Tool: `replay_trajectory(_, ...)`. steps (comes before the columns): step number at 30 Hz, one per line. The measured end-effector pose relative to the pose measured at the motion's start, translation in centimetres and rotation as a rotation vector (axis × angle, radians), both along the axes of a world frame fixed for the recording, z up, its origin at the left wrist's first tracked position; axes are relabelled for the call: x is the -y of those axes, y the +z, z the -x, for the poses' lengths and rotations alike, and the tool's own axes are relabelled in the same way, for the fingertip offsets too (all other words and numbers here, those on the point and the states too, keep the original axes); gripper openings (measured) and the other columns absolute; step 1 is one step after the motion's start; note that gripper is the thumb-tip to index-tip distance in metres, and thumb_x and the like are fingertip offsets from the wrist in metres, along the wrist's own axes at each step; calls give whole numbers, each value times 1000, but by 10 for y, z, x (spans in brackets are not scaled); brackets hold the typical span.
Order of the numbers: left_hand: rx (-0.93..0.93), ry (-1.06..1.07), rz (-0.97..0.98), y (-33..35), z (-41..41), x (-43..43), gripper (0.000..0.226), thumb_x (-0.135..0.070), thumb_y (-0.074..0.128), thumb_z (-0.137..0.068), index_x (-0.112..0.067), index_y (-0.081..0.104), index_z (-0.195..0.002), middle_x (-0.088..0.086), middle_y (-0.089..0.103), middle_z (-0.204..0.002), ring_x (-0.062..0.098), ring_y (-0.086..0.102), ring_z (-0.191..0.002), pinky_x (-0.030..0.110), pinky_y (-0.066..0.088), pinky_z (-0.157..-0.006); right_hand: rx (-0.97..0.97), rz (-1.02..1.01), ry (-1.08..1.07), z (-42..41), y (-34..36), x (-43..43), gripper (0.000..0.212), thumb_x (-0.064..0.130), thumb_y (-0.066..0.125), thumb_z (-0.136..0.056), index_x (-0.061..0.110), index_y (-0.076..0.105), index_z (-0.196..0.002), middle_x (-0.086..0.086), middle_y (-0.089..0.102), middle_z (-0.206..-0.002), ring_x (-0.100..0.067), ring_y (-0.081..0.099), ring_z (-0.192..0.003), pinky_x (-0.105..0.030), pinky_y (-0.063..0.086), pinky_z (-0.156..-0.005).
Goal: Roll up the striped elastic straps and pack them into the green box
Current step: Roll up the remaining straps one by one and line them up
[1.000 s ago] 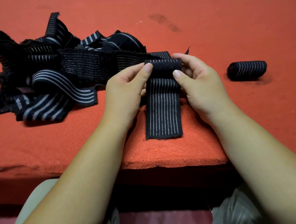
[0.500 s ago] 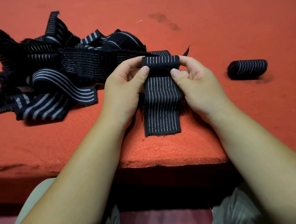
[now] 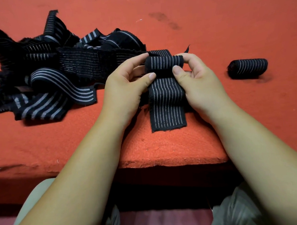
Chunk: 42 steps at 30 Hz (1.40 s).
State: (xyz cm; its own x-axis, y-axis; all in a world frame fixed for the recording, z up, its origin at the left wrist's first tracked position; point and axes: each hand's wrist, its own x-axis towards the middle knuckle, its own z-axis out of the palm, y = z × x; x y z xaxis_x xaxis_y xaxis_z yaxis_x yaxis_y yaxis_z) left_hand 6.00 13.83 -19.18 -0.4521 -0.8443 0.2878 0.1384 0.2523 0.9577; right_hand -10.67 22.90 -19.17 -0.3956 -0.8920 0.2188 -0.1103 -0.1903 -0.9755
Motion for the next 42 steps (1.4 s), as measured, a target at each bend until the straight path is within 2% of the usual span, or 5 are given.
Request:
replay_trajectory(9,25,-5,15,5,-3,-5,39,-2,74,-98,-15,69,-134,9,81,-113,31,77,-108,47,66,-89,18,-17,5,-2,4,-1,23,19,57,-111,22,64,-132,-11,73,-94,-21,69,-81,-33,56,-71)
replay_trajectory(19,2,-13,-69,6,-2,-4,37,-8,77,-97,-12,70,-133,8,79,-123,29,73,-122,55,59,-105,38,-40,-49,-2,6,-3,19,29,58,-111,16,68,-121,5,75,-98,-6,70,-85,-22,54,-72)
replay_trajectory(28,-77,-51,-179,6,-1,-4,29,-7,72,-102,-2,72,-130,14,77,-127,32,73,-123,49,59,-107,116,-13,-16,-4,5,2,26,29,64,-100,27,72,-125,-10,76,-124,-28,73,-110,-54,56,-102)
replay_trajectory(38,-70,-83,-239,7,2,-5,31,-21,68,-107,0,73,-128,19,79,-121,24,78,-100,31,61,-86,86,-31,-76,-1,5,1,32,21,64,-101,29,70,-132,1,77,-110,-15,73,-95,-39,59,-86)
replay_trajectory(42,-122,-73,-218,6,0,-2,28,-8,67,-105,-1,71,-132,18,76,-128,24,75,-113,33,61,-92,106,-56,-66,-2,6,1,22,22,64,-104,21,74,-124,0,81,-111,-18,76,-102,-37,58,-89)
